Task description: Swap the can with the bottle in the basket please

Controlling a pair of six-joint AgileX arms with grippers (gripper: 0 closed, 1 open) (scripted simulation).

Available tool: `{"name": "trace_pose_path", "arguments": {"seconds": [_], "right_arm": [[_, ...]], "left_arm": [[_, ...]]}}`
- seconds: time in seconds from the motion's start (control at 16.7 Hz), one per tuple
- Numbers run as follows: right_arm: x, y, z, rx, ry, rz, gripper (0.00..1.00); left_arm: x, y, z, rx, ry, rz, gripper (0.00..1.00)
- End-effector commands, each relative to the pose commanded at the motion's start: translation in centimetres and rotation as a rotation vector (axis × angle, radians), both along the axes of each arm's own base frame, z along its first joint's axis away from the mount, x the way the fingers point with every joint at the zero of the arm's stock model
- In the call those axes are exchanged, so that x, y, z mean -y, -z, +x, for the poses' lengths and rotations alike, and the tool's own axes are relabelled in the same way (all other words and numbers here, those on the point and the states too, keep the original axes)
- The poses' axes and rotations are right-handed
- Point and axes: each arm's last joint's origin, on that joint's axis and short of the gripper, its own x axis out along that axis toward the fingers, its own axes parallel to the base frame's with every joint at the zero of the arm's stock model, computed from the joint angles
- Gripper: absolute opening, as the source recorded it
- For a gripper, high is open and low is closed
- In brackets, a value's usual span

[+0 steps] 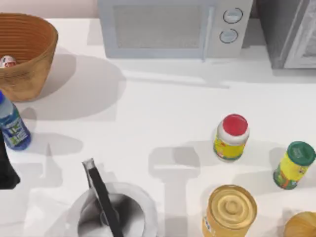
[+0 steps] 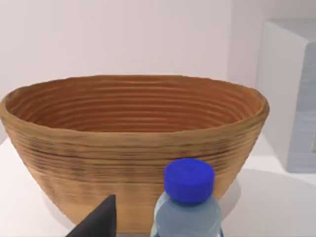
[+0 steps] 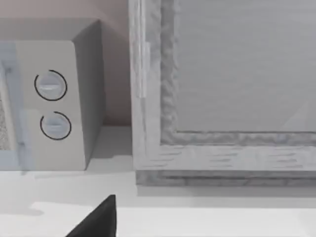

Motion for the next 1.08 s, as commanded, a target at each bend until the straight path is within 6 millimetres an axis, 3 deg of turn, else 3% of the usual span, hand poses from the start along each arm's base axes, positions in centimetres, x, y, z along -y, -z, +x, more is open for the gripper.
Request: {"name": "trace_pose_path", "arguments": {"seconds": [0.3,0.66,0.84,1.08], "right_arm": [[0.0,0.0,0.0,0.0,0.0,0.0,1.0],[0.0,0.0,0.0,0.0,0.0,0.0,1.0],[0.0,0.0,0.0,0.0,0.0,0.0,1.0],[0.0,0.0,0.0,0.0,0.0,0.0,1.0]], "left_arm": [[0.0,-1.3,0.0,-0.018,-0.002,0.001,1.0],[-0.3,-9.1,1.5,-0.159,-0.003,0.001,1.0],[-0.6,-14.0,4.3,-0.286,-0.007,-0.002,1.0],[-1.4,-19.0,10.9,-0.497,-0.013,-0.004,1.0]]}}
